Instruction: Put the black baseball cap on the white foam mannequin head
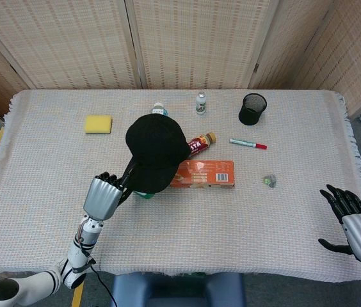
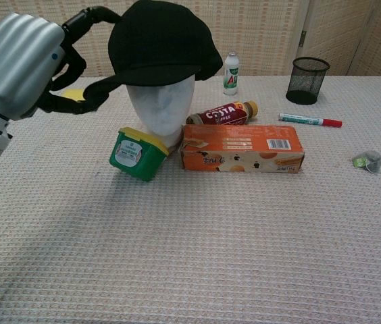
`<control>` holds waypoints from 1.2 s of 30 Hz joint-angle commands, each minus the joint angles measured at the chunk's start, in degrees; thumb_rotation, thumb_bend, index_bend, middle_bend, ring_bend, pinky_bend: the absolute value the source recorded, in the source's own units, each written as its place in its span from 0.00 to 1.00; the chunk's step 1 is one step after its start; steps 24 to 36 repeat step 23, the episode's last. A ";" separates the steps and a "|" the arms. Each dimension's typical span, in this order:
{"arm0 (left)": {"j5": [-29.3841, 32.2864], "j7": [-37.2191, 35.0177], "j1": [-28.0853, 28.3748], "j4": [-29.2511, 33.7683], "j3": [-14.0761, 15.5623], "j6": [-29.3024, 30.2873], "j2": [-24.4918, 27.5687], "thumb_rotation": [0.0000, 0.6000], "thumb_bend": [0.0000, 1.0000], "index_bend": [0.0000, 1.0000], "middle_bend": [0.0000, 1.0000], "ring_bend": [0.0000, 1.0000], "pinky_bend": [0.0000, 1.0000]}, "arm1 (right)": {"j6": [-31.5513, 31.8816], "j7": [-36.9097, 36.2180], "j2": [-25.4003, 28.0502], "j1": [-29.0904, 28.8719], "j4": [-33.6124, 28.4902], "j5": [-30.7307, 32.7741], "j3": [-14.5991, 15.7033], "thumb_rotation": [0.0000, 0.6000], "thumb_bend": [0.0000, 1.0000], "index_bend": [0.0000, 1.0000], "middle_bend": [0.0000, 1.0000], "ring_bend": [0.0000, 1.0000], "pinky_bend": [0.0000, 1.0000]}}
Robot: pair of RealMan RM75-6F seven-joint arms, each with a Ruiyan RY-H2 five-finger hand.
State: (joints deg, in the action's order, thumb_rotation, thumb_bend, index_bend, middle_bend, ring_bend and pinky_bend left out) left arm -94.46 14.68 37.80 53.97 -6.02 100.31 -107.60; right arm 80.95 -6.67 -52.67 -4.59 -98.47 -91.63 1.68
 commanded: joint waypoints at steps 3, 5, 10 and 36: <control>3.83 4.03 -8.69 20.07 4.91 -3.47 13.57 1.00 0.07 0.00 0.91 0.84 0.90 | -0.17 0.54 -0.19 0.00 -0.13 0.21 0.00 1.00 0.05 0.00 0.00 0.00 0.00; 5.42 4.39 -10.88 25.14 6.22 -4.39 17.39 1.00 0.06 0.00 0.87 0.80 0.88 | -0.31 1.04 -0.31 0.00 -0.33 0.05 0.15 1.00 0.05 0.00 0.00 0.00 0.00; 11.27 2.34 -17.57 36.85 10.51 -6.69 28.51 1.00 0.05 0.00 0.51 0.40 0.52 | -0.05 2.96 -0.99 0.30 -0.66 0.25 0.17 1.00 0.05 0.00 0.00 0.00 0.00; 16.62 -7.14 -25.93 41.14 13.28 -10.48 40.42 1.00 0.05 0.12 0.12 0.04 0.19 | 4.27 6.55 -5.48 1.31 1.81 0.27 -1.73 1.00 0.05 0.00 0.00 0.00 0.00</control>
